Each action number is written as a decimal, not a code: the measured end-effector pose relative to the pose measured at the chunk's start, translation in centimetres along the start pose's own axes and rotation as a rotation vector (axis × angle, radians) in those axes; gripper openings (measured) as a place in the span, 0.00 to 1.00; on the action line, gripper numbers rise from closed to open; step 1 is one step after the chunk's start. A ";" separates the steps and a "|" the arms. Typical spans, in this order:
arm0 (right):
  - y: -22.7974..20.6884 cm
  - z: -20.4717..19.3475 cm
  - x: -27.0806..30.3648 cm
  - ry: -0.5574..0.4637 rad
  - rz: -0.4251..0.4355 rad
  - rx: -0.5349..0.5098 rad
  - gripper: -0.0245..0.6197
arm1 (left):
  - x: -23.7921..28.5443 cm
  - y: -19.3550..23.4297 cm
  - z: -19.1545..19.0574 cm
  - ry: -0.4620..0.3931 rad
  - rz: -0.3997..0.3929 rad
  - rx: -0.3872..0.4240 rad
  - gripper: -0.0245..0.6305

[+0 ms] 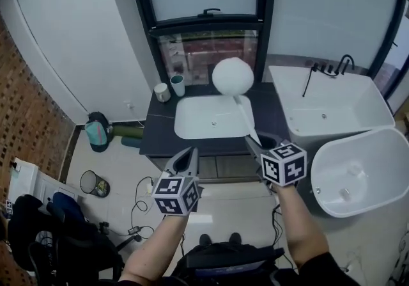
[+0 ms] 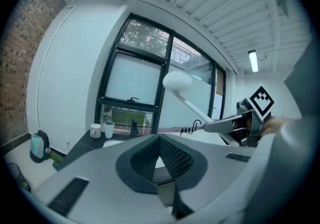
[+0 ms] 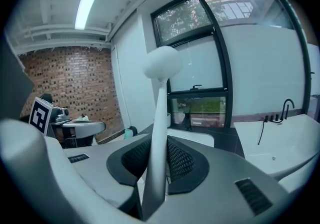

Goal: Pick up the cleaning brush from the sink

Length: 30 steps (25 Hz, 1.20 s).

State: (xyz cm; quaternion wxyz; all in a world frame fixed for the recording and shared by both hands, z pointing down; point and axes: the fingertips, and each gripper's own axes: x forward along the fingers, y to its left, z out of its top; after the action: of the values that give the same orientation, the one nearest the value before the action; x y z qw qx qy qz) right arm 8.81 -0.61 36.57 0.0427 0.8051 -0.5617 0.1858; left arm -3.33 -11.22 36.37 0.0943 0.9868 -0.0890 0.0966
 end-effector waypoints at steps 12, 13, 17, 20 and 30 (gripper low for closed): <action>6.6 2.4 -4.5 -0.321 -0.117 -0.031 0.12 | -6.5 2.8 3.1 -0.081 0.000 0.045 0.04; 7.0 2.3 -4.7 -0.345 -0.125 -0.028 0.12 | -6.9 2.8 3.1 -0.084 -0.002 0.046 0.04; 8.5 1.7 -6.0 -0.392 -0.141 -0.048 0.12 | -8.1 2.6 2.7 -0.070 -0.014 0.036 0.04; 8.7 1.4 -7.0 -0.403 -0.172 -0.071 0.12 | -8.5 2.6 2.3 -0.065 -0.012 0.035 0.04; 6.6 -0.1 -7.9 -0.399 -0.206 -0.081 0.12 | -7.1 1.7 0.1 -0.043 0.006 0.024 0.04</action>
State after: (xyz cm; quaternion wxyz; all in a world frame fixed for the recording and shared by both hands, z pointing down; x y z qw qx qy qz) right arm 0.37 4.01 32.98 -0.0183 0.8766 -0.4808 -0.0053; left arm -10.49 -11.76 35.05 0.0801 0.9895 -0.0925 0.0768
